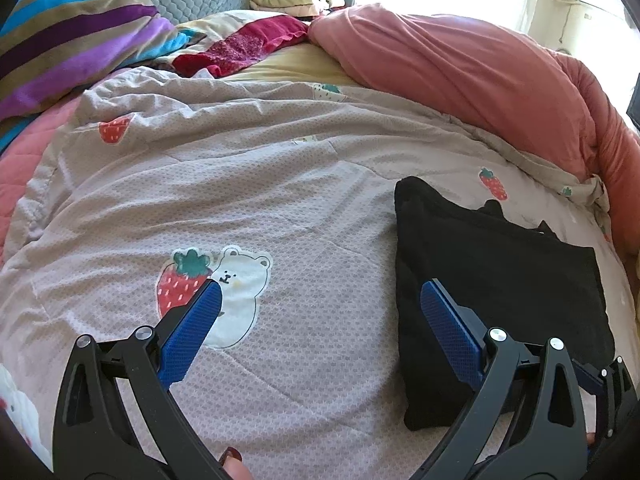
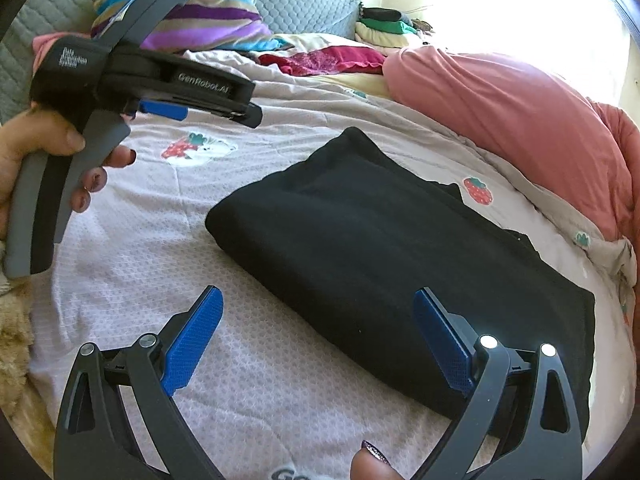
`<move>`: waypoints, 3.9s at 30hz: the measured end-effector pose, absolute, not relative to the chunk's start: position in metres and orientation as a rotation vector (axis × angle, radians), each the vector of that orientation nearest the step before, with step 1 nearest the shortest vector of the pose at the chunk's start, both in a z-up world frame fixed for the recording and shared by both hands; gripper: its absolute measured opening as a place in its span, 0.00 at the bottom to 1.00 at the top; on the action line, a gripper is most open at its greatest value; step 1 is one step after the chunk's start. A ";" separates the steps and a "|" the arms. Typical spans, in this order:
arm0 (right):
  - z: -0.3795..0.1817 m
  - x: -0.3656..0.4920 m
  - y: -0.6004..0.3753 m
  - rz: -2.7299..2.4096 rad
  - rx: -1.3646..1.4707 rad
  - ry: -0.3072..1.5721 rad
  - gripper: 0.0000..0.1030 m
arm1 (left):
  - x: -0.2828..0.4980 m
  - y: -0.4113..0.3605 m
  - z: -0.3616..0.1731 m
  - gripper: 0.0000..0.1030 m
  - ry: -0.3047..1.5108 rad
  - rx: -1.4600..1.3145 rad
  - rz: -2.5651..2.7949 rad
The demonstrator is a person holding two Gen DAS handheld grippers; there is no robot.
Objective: Fold small clothes
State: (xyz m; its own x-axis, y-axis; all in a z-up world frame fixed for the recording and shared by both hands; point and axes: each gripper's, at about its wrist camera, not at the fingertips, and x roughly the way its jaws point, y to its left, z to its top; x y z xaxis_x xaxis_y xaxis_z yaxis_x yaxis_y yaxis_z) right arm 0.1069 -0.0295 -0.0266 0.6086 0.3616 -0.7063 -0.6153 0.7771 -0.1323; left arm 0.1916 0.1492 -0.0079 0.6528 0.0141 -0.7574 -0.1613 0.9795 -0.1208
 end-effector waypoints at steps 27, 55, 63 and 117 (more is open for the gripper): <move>-0.060 0.150 0.020 0.463 -0.585 0.694 0.92 | 0.229 0.137 -0.039 0.91 0.953 -0.140 0.098; -0.020 0.127 -0.038 0.463 -0.344 0.521 0.10 | 0.275 0.106 -0.047 0.91 1.024 -0.507 -0.179; -0.014 0.122 -0.053 0.452 -0.304 0.492 0.08 | 0.278 0.073 -0.037 0.40 1.033 -0.512 -0.273; -0.023 0.095 -0.246 0.235 0.125 0.530 0.07 | 0.257 -0.159 0.015 0.29 0.969 -0.109 -0.408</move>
State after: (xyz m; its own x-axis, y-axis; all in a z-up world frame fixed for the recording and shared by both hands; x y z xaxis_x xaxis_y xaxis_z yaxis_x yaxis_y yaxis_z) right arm 0.0947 -0.2460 -0.0227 0.8370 0.2531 -0.4852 -0.1889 0.9657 0.1779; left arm 0.2574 -0.1592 0.0149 0.4971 -0.3838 -0.7782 0.2879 0.9190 -0.2693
